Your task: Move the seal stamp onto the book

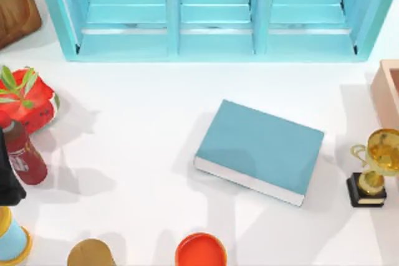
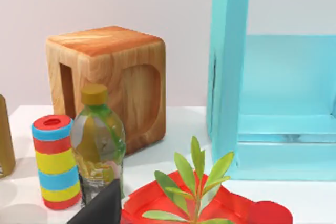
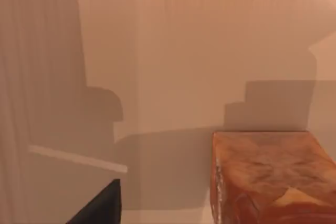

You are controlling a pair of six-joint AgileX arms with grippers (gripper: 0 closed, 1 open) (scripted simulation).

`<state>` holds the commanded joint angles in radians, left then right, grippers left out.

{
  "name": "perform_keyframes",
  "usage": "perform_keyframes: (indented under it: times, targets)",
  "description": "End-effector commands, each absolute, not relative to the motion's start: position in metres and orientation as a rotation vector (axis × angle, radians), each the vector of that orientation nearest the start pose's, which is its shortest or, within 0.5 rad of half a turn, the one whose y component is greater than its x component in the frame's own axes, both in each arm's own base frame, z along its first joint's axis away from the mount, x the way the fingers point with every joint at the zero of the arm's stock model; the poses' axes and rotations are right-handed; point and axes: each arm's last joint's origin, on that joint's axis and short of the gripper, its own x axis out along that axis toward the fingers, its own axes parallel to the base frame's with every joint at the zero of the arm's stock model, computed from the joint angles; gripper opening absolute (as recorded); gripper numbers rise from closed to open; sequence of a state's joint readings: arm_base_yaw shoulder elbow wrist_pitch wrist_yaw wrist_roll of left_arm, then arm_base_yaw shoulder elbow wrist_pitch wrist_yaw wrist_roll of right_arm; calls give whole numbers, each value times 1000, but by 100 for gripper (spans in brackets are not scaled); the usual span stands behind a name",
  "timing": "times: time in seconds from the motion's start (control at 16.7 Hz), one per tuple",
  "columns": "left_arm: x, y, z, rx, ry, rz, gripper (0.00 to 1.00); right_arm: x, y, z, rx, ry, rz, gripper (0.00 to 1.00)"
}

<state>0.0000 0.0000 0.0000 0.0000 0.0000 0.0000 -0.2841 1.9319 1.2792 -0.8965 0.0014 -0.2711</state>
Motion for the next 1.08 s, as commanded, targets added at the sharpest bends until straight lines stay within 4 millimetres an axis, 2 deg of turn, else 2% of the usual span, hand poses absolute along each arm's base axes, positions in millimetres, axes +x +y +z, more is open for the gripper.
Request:
perform_keyframes:
  times: [0.12,0.36,1.08]
  targets:
    - [106,-1,160,0,0,0,100,337,-97,133,4,1565,-6,100]
    - [106,-1,160,0,0,0,100,337,-97,132,4,1566,-6,100]
    - [106,-1,160,0,0,0,100,337,-97,132,4,1566,-6,10]
